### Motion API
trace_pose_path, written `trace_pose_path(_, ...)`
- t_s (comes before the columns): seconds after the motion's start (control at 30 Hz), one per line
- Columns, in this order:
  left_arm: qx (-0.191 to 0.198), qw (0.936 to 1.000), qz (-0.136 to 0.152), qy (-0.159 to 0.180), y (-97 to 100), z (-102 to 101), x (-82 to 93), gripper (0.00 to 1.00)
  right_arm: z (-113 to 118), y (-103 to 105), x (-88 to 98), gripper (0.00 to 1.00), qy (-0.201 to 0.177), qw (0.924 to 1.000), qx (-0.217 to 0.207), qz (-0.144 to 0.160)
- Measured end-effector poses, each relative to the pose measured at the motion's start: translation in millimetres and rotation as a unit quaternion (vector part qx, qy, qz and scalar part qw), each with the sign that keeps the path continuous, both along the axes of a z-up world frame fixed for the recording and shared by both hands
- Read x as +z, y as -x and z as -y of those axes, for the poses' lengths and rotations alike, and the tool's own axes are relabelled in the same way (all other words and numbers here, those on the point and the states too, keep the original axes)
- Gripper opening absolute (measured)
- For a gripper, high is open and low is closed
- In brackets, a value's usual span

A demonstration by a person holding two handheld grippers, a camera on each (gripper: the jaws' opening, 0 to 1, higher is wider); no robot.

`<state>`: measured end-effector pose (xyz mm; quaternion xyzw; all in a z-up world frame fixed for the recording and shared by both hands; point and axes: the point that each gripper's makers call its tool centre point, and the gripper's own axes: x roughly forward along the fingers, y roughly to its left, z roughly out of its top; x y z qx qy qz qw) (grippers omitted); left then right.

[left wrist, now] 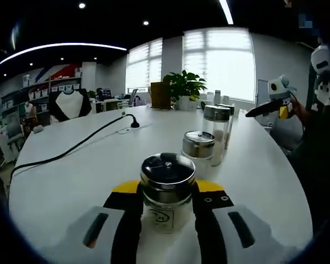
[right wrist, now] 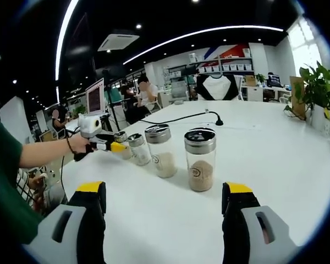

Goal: Rotate the seasoning bottle until the label or dispensing opening points toward the visible target arrow and the bottle remains upright within the marked orientation range

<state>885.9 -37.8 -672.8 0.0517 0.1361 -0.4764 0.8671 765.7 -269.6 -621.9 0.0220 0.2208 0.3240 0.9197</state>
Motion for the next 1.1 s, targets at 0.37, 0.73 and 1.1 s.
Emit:
trace_pose_path(0.37,0.031,0.9995,-0.003,0.006,-4.5,-5.6,-0.5,0.37,0.8,0.3,-0.7,0.88,0.002,1.0,0.002,0.002)
trace_pose_path(0.73,0.085,0.9962,-0.003,0.016,-8.3,-8.8,-0.6,0.37,0.1,0.0,0.1,0.89,0.008,0.9999,0.007,0.007)
trace_pose_path(1.1,0.151,0.9883,0.0,0.022,-10.2,-12.1,-1.0,0.37,-0.6,0.1,-2.5,0.89,0.005,1.0,0.007,0.0)
